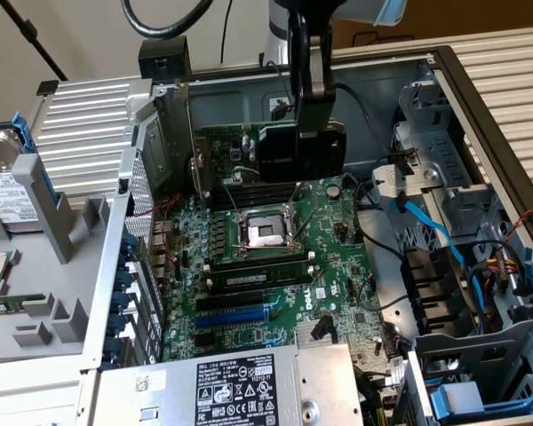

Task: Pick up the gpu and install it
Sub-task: 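Insert the gpu into the slot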

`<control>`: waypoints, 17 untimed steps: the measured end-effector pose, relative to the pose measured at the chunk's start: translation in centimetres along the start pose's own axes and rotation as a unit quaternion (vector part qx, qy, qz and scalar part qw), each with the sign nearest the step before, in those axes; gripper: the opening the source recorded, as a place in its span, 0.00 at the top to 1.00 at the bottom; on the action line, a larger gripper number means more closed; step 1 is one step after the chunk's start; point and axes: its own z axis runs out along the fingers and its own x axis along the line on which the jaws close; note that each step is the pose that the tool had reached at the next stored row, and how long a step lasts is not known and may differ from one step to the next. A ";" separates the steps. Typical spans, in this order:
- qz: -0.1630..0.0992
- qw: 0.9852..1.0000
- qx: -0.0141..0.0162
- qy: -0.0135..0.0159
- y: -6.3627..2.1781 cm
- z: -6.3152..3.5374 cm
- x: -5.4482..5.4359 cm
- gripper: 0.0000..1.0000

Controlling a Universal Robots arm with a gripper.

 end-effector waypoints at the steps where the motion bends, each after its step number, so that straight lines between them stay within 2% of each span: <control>1: 0.000 1.000 0.000 0.000 0.29 0.01 0.0 0.73; 7: -0.002 1.000 0.001 0.000 1.51 0.59 0.2 0.73; 13: -0.003 1.000 0.001 0.001 1.91 1.29 0.3 0.73; 17: -0.020 1.000 0.000 0.000 1.97 1.60 0.6 0.73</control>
